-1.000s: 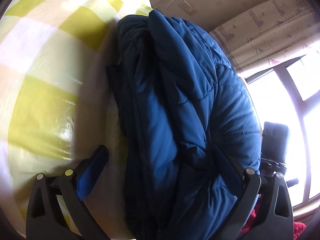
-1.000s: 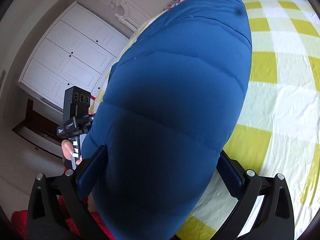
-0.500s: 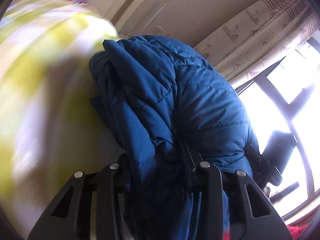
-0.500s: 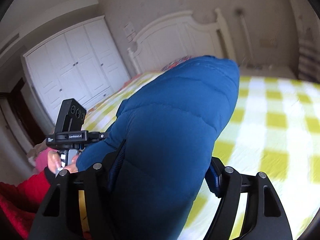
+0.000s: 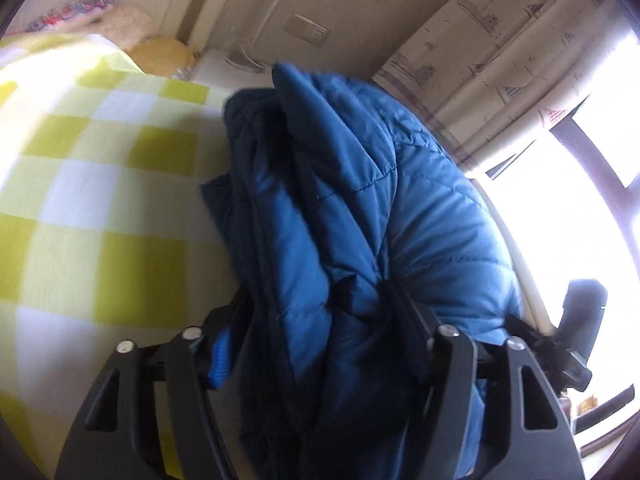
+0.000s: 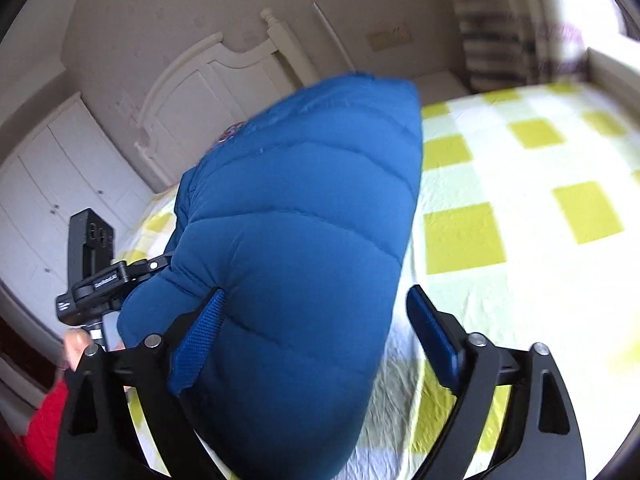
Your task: Fold large clothes
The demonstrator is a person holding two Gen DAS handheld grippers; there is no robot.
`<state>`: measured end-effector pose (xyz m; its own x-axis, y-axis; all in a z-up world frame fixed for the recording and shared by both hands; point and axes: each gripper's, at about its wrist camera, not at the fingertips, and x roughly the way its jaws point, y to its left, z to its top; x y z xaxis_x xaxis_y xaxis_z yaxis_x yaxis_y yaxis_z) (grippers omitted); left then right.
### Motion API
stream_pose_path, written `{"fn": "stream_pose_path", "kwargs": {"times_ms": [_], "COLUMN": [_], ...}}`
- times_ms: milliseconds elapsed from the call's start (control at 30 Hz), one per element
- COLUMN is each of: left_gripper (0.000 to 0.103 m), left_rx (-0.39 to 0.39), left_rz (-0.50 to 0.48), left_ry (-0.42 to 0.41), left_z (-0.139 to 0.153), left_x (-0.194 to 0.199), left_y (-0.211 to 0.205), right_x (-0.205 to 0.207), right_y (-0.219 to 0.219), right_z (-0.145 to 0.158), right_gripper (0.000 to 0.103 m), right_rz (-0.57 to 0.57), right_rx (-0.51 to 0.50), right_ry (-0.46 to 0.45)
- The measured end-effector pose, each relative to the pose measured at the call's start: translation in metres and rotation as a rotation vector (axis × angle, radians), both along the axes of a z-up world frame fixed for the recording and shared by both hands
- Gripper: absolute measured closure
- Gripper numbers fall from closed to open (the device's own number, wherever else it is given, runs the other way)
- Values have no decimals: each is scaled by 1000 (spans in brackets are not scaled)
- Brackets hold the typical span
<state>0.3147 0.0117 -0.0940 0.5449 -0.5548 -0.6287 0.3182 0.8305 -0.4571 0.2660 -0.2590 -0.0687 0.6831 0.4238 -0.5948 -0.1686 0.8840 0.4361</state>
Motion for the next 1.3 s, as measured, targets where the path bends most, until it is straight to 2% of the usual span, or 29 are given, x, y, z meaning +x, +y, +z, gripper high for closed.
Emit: {"fn": "stream_pose_path", "kwargs": {"times_ms": [67, 100, 167, 200, 267, 300, 333, 367, 400, 467, 500, 567, 600, 700, 767, 833, 967, 1100, 1300], "left_gripper": [24, 24, 23, 20, 19, 19, 19, 18, 17, 13, 4, 2, 2, 2, 2, 2, 2, 2, 2], "left_rx": [68, 76, 95, 130, 169, 190, 229, 271, 358, 511, 535, 534, 516, 409, 364, 352, 432, 452, 455], "left_rz": [58, 78, 126, 157, 204, 216, 222, 228, 252, 313, 328, 351, 354, 314, 313, 337, 359, 337, 325], "left_ry": [-58, -73, -114, -137, -155, -155, -166, -185, -226, -350, -419, -561, -607, -683, -703, -709, -640, -546, -491], "left_z": [6, 10, 15, 13, 18, 20, 24, 29, 39, 68, 81, 110, 122, 149, 155, 151, 127, 97, 80], "left_x": [-14, -22, -41, -53, -71, -84, -92, -99, -112, -148, -165, -206, -221, -260, -278, -287, -278, -263, -258], "left_y": [4, 3, 0, -3, -1, 6, 4, 4, 2, 0, 0, 2, 1, -3, -6, -12, -36, -46, -48], "right_x": [-17, -25, -31, -34, -27, -26, -27, -32, -36, -64, -81, -103, -112, -135, -141, -147, -150, -151, -151], "right_y": [12, 23, 54, 74, 120, 137, 152, 158, 153, 147, 139, 114, 101, 62, 50, 46, 44, 62, 70], "right_z": [24, 33, 45, 46, 31, 24, 21, 22, 23, 37, 45, 67, 78, 107, 120, 122, 104, 72, 59], "right_gripper": [12, 12, 12, 12, 10, 9, 9, 9, 9, 9, 9, 9, 9, 7, 5, 5, 5, 5, 5], "right_rz": [-98, -95, -16, 12, 90, 89, 85, 119, 165, 227, 222, 161, 129, 9, -76, -113, -153, -141, -126], "right_rx": [-139, -161, -204, -263, -457, -558, -613, -604, -572, -522, -501, -437, -391, -294, -252, -236, -346, -466, -493], "right_ry": [-88, -136, -208, -223, -201, -211, -228, -208, -189, -215, -244, -315, -340, -406, -446, -439, -325, -258, -240]}}
